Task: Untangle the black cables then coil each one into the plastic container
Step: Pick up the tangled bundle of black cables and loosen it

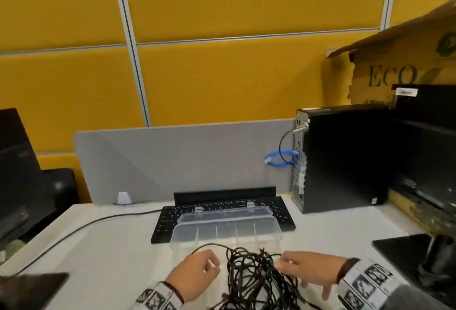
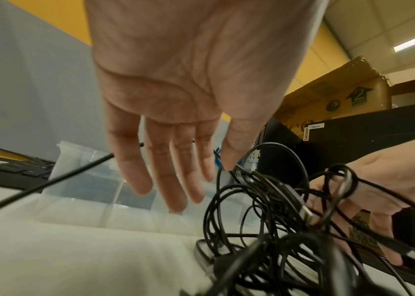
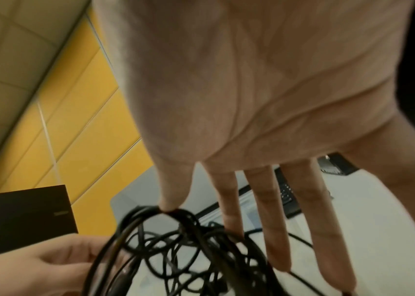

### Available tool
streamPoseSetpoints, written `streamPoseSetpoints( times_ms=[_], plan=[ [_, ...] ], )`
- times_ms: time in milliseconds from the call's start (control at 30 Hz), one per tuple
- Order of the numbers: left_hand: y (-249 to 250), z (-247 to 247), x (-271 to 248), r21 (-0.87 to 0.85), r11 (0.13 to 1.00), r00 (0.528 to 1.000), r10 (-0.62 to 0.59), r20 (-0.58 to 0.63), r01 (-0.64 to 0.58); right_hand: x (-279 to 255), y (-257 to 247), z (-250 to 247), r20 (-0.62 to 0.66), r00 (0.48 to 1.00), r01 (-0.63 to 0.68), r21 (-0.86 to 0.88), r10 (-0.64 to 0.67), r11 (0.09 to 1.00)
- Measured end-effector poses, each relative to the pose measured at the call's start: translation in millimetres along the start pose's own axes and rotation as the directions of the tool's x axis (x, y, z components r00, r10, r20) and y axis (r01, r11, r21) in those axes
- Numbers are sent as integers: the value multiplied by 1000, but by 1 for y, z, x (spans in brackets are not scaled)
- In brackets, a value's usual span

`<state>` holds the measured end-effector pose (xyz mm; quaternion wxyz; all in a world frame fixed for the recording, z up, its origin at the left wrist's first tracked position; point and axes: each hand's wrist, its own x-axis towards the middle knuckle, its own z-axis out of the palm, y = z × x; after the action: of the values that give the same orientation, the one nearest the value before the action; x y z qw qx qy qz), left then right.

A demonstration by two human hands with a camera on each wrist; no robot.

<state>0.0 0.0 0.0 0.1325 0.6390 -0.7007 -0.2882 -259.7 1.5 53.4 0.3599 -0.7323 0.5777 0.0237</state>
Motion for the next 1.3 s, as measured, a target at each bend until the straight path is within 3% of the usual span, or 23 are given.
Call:
streamPoseSetpoints(
  times_ms=[167,367,567,733,967,1033,1133,1200,1300],
  plan=[
    [2,38,-20,-5,999,999,-34,-10,34,-3,16,39,24,996,-94,251,91,963],
    [18,63,-42,-260,965,995,7,95,18,-8,20,74,-21,1000,7,636,8,771],
    [33,73,-45,-591,807,988,100,118,-11,5,23,89,-86,996,82,758,-25,647],
    [25,65,-30,-755,655,962,208,175,-4,21,22,85,-235,969,225,720,-75,657],
    [21,39,-35,-801,575,965,261,-12,-166,12,5,58,-538,827,487,539,-164,688],
    [22,39,-38,-799,569,965,256,-51,-193,11,-2,62,-620,764,530,449,-177,719],
    [22,44,-37,-848,490,965,247,-85,-200,12,-9,76,-739,619,640,280,-265,716],
    [20,48,-35,-878,425,962,244,-122,-219,15,-9,85,-737,566,687,175,-370,705],
    [17,53,-33,-858,409,946,222,-238,-312,17,-7,92,-636,554,742,85,-537,665]
  ],
)
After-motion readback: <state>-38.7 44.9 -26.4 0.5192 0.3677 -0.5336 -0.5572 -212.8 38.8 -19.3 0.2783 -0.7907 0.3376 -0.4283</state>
